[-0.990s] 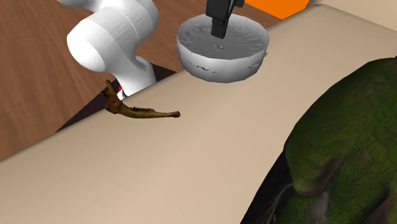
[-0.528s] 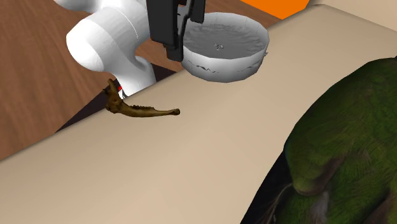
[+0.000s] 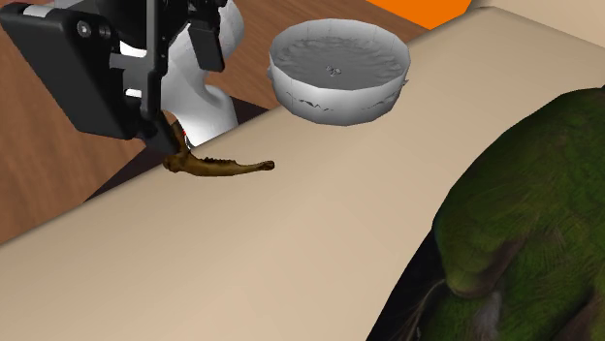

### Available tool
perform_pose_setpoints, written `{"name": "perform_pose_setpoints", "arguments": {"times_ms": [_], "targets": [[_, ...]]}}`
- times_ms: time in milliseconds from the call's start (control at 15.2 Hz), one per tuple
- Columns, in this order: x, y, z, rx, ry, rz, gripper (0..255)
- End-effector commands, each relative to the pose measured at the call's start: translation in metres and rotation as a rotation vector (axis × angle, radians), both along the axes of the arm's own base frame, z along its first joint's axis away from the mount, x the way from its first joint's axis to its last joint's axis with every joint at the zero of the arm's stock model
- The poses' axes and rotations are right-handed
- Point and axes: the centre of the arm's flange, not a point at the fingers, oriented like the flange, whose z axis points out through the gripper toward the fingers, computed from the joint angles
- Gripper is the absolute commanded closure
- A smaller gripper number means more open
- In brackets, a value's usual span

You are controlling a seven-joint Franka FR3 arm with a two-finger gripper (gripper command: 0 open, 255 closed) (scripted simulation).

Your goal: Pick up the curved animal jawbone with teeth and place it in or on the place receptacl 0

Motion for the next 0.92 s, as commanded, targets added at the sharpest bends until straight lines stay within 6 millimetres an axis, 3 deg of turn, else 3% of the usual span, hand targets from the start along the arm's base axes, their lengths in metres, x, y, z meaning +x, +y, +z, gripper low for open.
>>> {"name": "perform_pose_setpoints", "arguments": {"times_ms": [0,462,858], "targets": [[-0.003,-0.017,0.002,-0.006,-0.005,0.025,0],[-0.006,-0.015,-0.038,-0.006,-0.005,0.025,0],[-0.006,-0.015,-0.038,-0.006,-0.005,0.025,0]]}}
